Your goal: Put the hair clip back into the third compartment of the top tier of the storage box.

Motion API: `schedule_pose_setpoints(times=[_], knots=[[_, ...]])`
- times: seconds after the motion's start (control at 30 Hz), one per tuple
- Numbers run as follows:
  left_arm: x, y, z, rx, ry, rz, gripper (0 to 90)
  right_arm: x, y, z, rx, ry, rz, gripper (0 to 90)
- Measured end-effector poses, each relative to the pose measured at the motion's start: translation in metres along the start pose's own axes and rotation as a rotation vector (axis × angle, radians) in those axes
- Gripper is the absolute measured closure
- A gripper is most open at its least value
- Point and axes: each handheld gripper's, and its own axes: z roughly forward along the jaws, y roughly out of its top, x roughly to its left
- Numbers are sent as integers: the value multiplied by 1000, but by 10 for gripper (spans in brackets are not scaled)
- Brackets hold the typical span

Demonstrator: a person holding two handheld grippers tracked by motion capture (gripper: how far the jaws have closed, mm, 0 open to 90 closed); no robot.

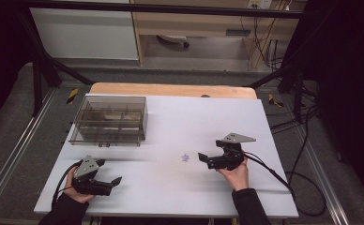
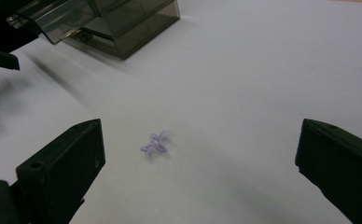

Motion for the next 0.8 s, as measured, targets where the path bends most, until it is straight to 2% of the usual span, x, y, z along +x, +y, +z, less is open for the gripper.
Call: schedule_pose_setpoints(times=[0.1,0.4,0.73,0.8], knots=[[0,0,0,1,0,0,42,8,8,11,19,5,-15,27],[1,0,0,3,0,-3,42,17,21,30,50,0,-27,56],[2,0,-1,0,-2,-4,42,15,17,46,65,11,0,101],[2,0,-1,0,-3,-4,42,15,16,48,79,7,-10,113]])
